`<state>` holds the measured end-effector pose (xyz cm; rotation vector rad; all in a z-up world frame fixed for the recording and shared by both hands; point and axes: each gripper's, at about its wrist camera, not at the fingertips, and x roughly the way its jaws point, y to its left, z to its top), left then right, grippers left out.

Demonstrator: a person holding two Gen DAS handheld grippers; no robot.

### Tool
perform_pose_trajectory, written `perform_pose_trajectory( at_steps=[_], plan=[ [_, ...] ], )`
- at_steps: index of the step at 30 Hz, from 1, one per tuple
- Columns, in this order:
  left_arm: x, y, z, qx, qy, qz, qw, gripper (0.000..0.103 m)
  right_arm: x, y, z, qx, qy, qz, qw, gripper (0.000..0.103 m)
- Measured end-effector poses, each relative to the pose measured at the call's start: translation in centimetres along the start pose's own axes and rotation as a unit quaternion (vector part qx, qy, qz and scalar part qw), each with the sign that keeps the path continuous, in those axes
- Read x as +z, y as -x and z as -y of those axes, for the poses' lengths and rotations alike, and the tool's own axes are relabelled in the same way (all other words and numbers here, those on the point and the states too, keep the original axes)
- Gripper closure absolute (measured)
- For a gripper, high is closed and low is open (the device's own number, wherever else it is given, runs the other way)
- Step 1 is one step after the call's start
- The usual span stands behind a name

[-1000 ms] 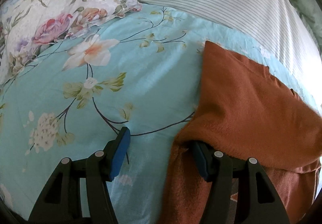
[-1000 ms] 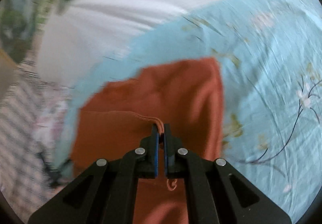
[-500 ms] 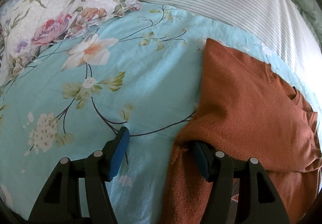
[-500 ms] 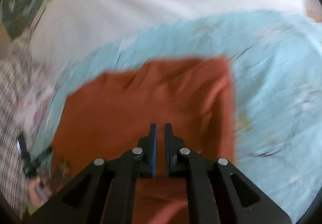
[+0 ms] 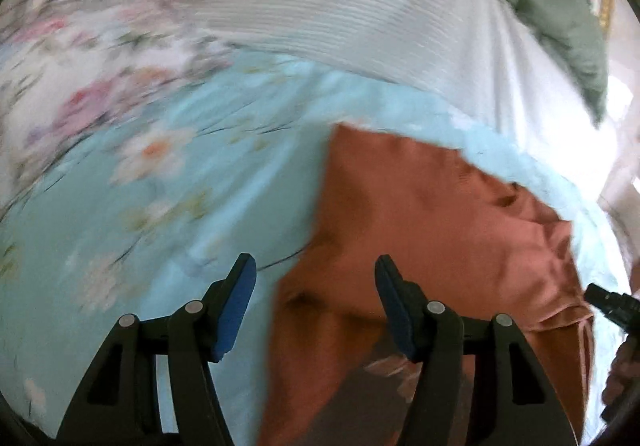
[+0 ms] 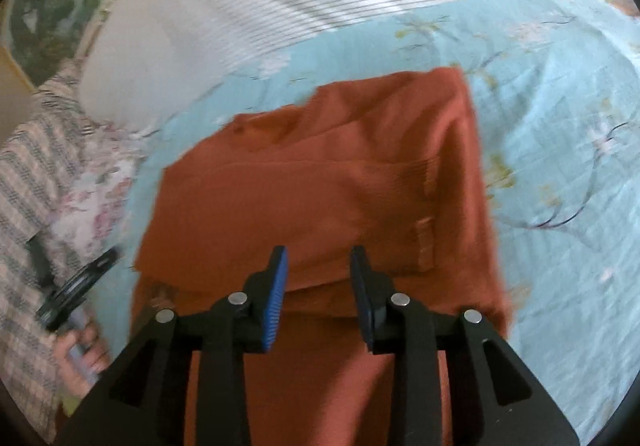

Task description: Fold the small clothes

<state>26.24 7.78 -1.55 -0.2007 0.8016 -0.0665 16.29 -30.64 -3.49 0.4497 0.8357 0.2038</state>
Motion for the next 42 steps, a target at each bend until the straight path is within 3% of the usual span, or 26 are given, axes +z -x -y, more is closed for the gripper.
perform_pose_trajectory(
  at_steps=[3, 4, 5, 6, 7, 9, 10, 12, 14, 20, 25, 32, 36, 37, 38, 39, 42],
  plan=[
    [1.1, -3.8, 1.4, -0.031, -0.007, -0.033, 0.9989, 0.041, -0.9, -0.1, -1.0, 0.014, 0.002, -0.009, 1.0, 0.068],
    [1.3, -5.2, 1.5, -0.033, -0.008, -0.05, 0.9982, 0.046, -1.5, 0.1, -0.9, 0.013, -0.001, -0.014, 1.0, 0.068],
    [1.4, -6.6, 1.4, -0.018, -0.009, -0.064, 0.9978, 0.049, -1.8, 0.1, -0.9, 0.01, -0.003, -0.018, 1.0, 0.068],
    [1.5, -8.1, 0.8, 0.02, -0.01, -0.074, 0.997, 0.049, -2.0, 0.4, -0.6, 0.005, -0.006, -0.02, 1.0, 0.068],
    [1.6, -8.9, -0.1, 0.035, -0.004, -0.079, 0.9963, 0.045, -2.3, 0.8, -0.3, -0.001, -0.007, -0.021, 1.0, 0.068],
    [1.7, -9.1, -1.8, 0.003, 0.026, -0.075, 0.9969, 0.045, -3.1, 2.2, 0.6, -0.012, -0.014, -0.018, 1.0, 0.067],
    [1.8, -8.9, -1.9, 0.005, 0.026, -0.075, 0.9969, 0.046, -3.4, 2.6, 1.1, -0.017, -0.02, -0.016, 1.0, 0.065],
    [1.5, -8.1, -1.4, 0.036, 0.004, -0.071, 0.9968, 0.045, -3.7, 3.6, 2.3, -0.024, -0.035, -0.01, 0.999, 0.059],
    [0.6, -6.6, -1.2, 0.043, -0.003, -0.069, 0.9967, 0.045, -4.3, 4.9, 3.4, -0.027, -0.048, 0.0, 0.998, 0.058],
    [-3.3, -1.1, -2.9, 0.015, 0.025, -0.073, 0.9969, 0.046, -6.4, 8.3, 5.7, -0.029, -0.07, 0.013, 0.997, 0.058],
    [-8.4, 4.0, -4.2, 0.006, 0.027, -0.08, 0.9964, 0.044, -9.4, 9.7, 6.1, -0.021, -0.063, 0.006, 0.998, 0.058],
    [-15.0, 9.2, -5.2, -0.017, 0.041, -0.093, 0.9947, 0.042, -14.4, 9.3, 5.0, -0.01, -0.034, -0.032, 0.999, 0.058],
    [-18.0, 11.9, -4.6, -0.029, 0.035, -0.093, 0.9946, 0.036, -15.7, 8.6, 4.1, 0.006, -0.025, -0.036, 0.999, 0.059],
    [-18.4, 12.2, -4.3, -0.029, 0.03, -0.094, 0.9947, 0.035, -15.9, 8.5, 4.0, 0.013, -0.026, -0.034, 0.999, 0.061],
    [-18.9, 12.5, -3.9, -0.03, 0.023, -0.095, 0.9948, 0.034, -16.1, 8.3, 4.0, 0.023, -0.028, -0.036, 0.999, 0.072],
    [-19.6, 13.0, -3.4, -0.03, 0.014, -0.095, 0.995, 0.033, -16.4, 8.1, 4.2, 0.033, -0.035, -0.042, 0.998, 0.095],
    [-20.6, 13.5, -2.6, -0.022, -0.013, -0.095, 0.9951, 0.032, -16.7, 8.6, 5.3, 0.061, -0.062, -0.045, 0.995, 0.096]
  ],
)
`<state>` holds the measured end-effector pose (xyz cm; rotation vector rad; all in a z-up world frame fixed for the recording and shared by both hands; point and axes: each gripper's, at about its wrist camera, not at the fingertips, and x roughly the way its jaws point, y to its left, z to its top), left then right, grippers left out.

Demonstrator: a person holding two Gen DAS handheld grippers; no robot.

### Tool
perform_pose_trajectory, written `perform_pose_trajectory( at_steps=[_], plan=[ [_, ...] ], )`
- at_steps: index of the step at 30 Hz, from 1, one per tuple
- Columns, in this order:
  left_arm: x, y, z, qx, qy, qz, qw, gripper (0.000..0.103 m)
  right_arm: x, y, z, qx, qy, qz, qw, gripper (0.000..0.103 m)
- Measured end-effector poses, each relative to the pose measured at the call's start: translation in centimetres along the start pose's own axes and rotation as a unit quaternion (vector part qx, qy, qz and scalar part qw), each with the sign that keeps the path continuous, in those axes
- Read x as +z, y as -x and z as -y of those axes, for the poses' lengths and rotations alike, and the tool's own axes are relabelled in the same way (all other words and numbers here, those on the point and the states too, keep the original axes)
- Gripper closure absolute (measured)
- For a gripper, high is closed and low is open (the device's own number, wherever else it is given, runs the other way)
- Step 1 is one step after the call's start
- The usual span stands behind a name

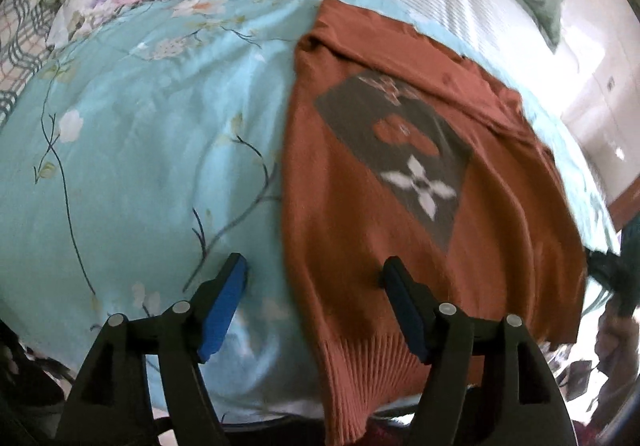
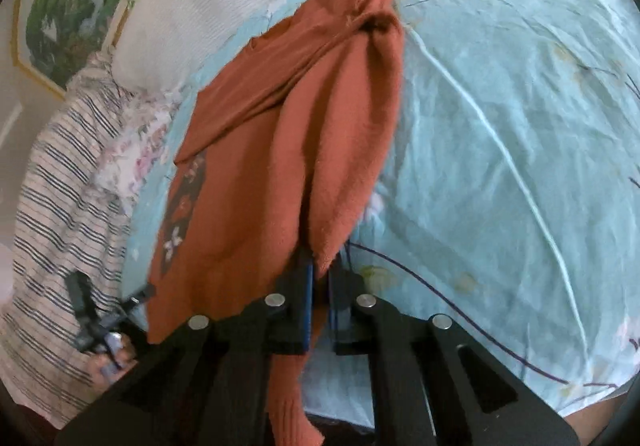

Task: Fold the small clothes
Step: 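Grasp the ribbed hem with the right gripper while the left gripper grasps it too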

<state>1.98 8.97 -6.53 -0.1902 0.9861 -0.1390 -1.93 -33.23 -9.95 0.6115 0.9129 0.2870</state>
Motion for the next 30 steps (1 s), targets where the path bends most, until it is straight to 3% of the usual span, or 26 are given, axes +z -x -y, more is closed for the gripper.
perform_pose_trajectory(
  at_steps=[7, 13, 17, 24, 26, 27, 29, 30],
  plan=[
    [-0.3, 0.2, -0.1, -0.004, -0.011, -0.009, 0.9999, 0.032, 1.8, 7.2, 2.0, 0.018, -0.008, 0.055, 0.998, 0.098],
    [-0.9, 0.2, 0.3, -0.003, -0.043, -0.02, 0.9989, 0.031, 1.3, 4.1, 2.8, 0.032, -0.016, 0.007, 0.999, 0.094],
    [-1.5, 0.6, 0.1, -0.021, -0.044, -0.026, 0.9985, 0.031, -0.5, 3.8, 3.1, 0.052, -0.004, -0.006, 0.999, 0.065],
    [-1.6, 0.7, -0.2, -0.055, -0.043, -0.032, 0.997, 0.036, -2.4, 4.2, 2.5, 0.084, 0.046, -0.003, 0.995, 0.06],
    [-1.7, 0.8, -0.4, -0.057, -0.041, -0.033, 0.997, 0.044, -2.6, 3.7, 2.1, 0.091, 0.057, -0.003, 0.994, 0.06],
    [-1.6, 0.9, -0.5, -0.064, -0.039, -0.033, 0.9967, 0.053, -2.6, 3.4, 1.8, 0.094, 0.063, -0.003, 0.994, 0.06],
    [-1.5, 1.0, -0.4, -0.086, -0.034, -0.037, 0.995, 0.079, -2.7, 3.0, 1.5, 0.103, 0.073, -0.001, 0.992, 0.06],
    [-1.5, 0.9, -0.4, -0.101, -0.03, -0.043, 0.9935, 0.098, -2.7, 3.0, 1.5, 0.108, 0.075, 0.0, 0.991, 0.06]
  ],
)
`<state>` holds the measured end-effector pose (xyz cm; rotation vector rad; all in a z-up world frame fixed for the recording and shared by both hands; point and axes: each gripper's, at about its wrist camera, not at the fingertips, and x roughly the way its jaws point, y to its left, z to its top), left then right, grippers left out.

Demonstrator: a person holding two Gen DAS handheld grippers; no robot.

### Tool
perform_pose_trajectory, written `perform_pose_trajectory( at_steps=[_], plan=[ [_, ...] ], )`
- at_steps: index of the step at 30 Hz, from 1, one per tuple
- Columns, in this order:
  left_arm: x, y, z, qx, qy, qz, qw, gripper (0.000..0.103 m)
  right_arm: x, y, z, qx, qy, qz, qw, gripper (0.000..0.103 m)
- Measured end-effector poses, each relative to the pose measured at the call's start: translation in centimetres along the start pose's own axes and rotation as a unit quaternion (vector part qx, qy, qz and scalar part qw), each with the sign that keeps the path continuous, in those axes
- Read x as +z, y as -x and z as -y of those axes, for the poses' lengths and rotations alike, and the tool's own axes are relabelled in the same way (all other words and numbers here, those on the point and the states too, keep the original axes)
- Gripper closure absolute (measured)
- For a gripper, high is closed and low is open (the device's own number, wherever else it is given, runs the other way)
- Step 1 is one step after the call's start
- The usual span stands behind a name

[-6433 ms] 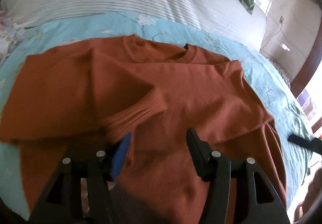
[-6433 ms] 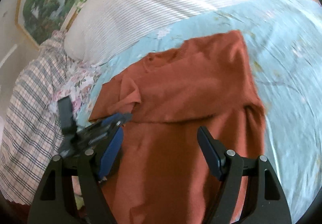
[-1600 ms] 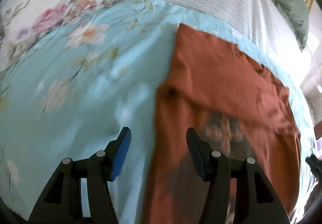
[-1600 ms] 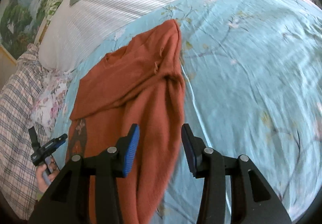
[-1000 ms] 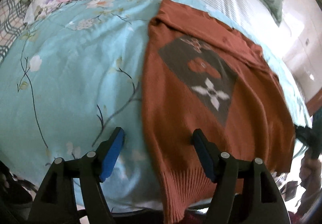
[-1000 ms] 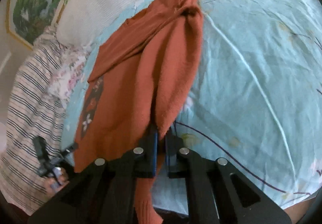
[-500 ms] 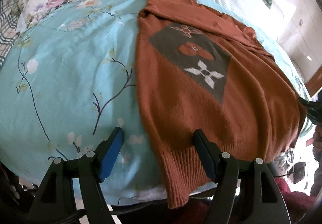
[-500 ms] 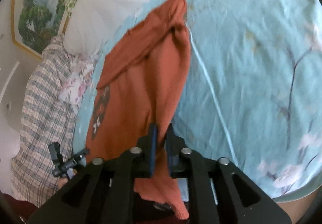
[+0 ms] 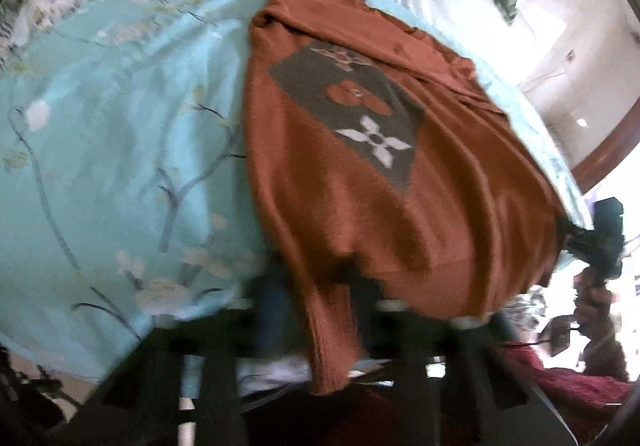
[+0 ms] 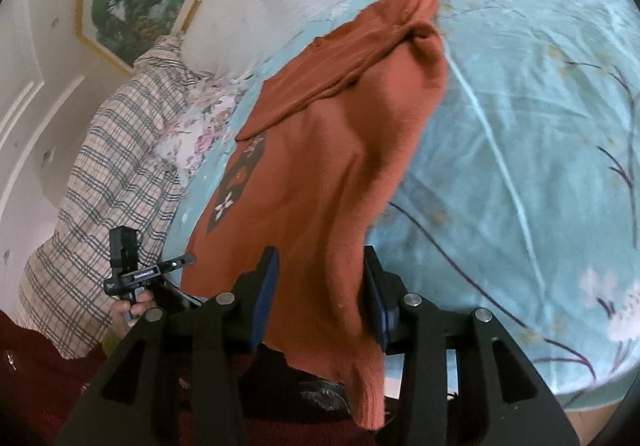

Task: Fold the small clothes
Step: 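Grasp the ribbed hem with the right gripper while the left gripper grasps it too, then lift the hem with both grippers and fold it up toward the collar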

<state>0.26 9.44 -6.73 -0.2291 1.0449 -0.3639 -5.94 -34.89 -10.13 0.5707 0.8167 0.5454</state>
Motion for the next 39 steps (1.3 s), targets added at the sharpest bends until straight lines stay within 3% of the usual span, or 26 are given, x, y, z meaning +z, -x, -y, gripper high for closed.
perform_pose_trajectory(
  at_steps=[5, 8, 12, 13, 15, 18, 19, 20, 21, 27, 31, 35, 36, 39],
  plan=[
    [-0.5, 1.3, -1.1, -0.011, 0.013, 0.024, 0.9996, 0.097, -0.5, 1.2, 1.1, 0.024, -0.023, 0.014, 0.999, 0.06],
    [-0.7, 0.4, -3.1, -0.039, 0.058, -0.007, 0.9976, 0.091, -1.0, 1.2, 1.1, 0.028, -0.023, 0.008, 0.999, 0.06],
    [-0.1, -0.1, -2.5, -0.096, 0.057, -0.017, 0.9937, 0.044, -1.3, 0.6, 0.4, 0.032, -0.007, -0.01, 0.999, 0.06],
    [0.0, -0.4, -1.9, -0.089, 0.043, -0.02, 0.9949, 0.039, -1.4, 0.3, 0.3, 0.033, -0.004, -0.013, 0.999, 0.06],
    [0.1, -0.8, -0.1, -0.055, -0.004, -0.017, 0.9983, 0.043, -1.5, 0.1, 0.3, 0.035, -0.002, -0.013, 0.999, 0.06],
    [-0.1, -1.4, 1.5, -0.025, -0.054, -0.014, 0.9982, 0.089, -1.5, -0.3, 0.2, 0.036, 0.006, -0.014, 0.999, 0.06],
    [-0.2, -1.4, 1.5, -0.025, -0.055, -0.011, 0.9981, 0.09, -1.5, -0.4, 0.0, 0.037, 0.009, -0.016, 0.999, 0.062],
    [-0.2, -1.2, 1.3, -0.034, -0.051, -0.003, 0.9981, 0.093, -1.5, -0.5, -0.2, 0.042, 0.01, -0.02, 0.999, 0.076],
    [-0.2, -1.0, 1.2, -0.038, -0.048, 0.001, 0.9981, 0.094, -1.6, -0.5, -0.3, 0.048, 0.01, -0.025, 0.998, 0.094],
    [-0.5, 4.3, -0.6, -0.075, -0.004, 0.099, 0.9922, 0.096, -2.0, 1.0, 1.0, 0.094, -0.025, 0.002, 0.995, 0.095],
    [-0.1, 4.5, -1.7, -0.079, 0.024, 0.108, 0.9907, 0.096, -1.3, 1.4, 0.9, 0.127, -0.038, 0.014, 0.991, 0.095],
    [0.5, 5.6, -1.4, -0.095, 0.024, 0.129, 0.9867, 0.096, 0.2, 3.0, 0.9, 0.198, -0.054, 0.052, 0.977, 0.095],
    [0.8, 5.5, -1.4, -0.104, 0.022, 0.13, 0.9858, 0.096, 0.3, 2.9, 1.0, 0.193, -0.052, 0.052, 0.979, 0.095],
    [0.9, 4.5, -1.6, -0.081, 0.028, 0.119, 0.9892, 0.096, 0.0, 2.1, 1.8, 0.175, -0.068, 0.039, 0.981, 0.097]
  ],
)
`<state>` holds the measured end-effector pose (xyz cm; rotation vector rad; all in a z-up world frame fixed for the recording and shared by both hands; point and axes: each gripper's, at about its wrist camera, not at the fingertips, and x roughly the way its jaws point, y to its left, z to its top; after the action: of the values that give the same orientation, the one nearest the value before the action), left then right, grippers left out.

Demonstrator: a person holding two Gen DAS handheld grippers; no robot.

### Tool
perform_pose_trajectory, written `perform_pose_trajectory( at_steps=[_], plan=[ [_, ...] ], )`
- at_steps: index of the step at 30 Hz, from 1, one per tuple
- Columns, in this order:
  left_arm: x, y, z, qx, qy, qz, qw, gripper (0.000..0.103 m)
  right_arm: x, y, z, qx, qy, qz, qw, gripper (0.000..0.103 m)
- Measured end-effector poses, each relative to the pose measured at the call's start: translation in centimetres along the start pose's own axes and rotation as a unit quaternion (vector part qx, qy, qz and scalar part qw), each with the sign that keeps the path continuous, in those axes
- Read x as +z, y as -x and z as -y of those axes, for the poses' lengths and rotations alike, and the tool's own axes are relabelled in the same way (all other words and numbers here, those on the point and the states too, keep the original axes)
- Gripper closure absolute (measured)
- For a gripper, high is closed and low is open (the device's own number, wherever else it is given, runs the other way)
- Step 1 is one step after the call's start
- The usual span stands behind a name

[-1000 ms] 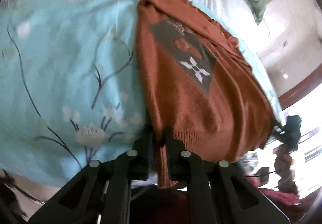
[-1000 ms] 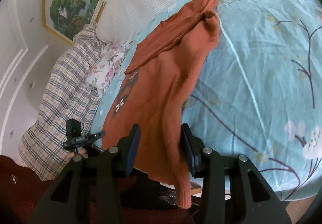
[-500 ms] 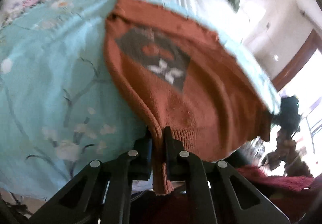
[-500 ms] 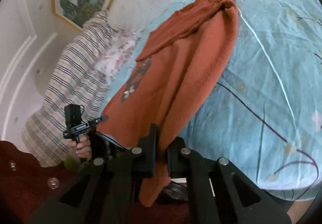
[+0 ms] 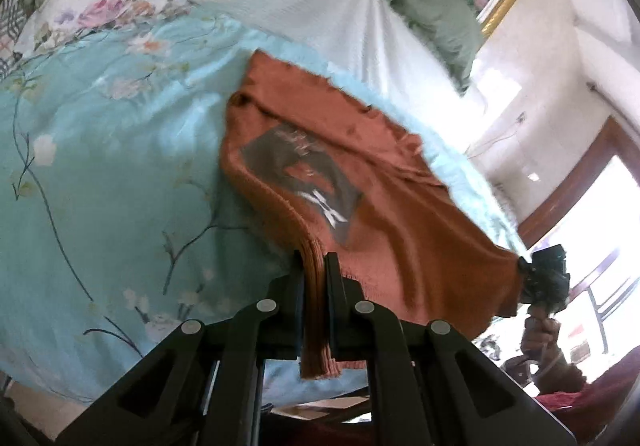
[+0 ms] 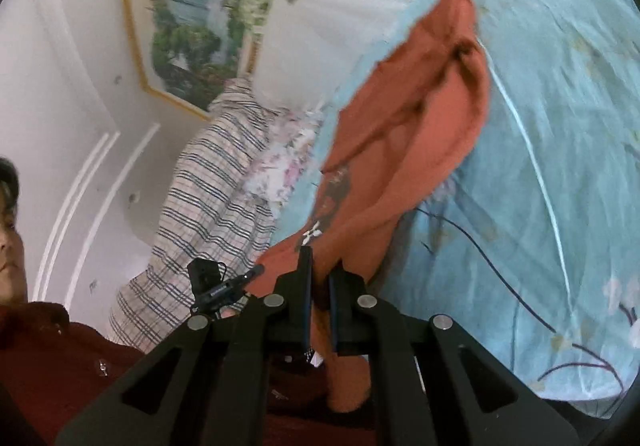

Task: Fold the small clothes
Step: 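Lift the hem with both grippers and fold it up toward the collar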

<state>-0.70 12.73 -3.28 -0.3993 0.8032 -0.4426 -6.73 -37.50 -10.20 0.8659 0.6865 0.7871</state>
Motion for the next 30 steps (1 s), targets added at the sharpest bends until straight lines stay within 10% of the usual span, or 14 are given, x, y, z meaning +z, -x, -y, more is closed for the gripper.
perform_pose_trajectory(
  at_steps=[12, 19, 30],
  plan=[
    [5.6, 0.9, 1.7, -0.047, 0.032, 0.085, 0.9948, 0.096, 6.1, -0.3, -2.7, 0.03, 0.025, 0.067, 0.997, 0.097],
    [15.3, -3.4, 3.3, -0.01, 0.013, 0.135, 0.9907, 0.097, 15.8, -2.2, -2.1, -0.062, 0.043, 0.118, 0.99, 0.097],
    [27.5, -18.9, 0.3, 0.084, 0.015, 0.076, 0.9935, 0.098, 26.6, -8.6, 6.2, -0.197, -0.015, 0.097, 0.976, 0.098]
  ],
)
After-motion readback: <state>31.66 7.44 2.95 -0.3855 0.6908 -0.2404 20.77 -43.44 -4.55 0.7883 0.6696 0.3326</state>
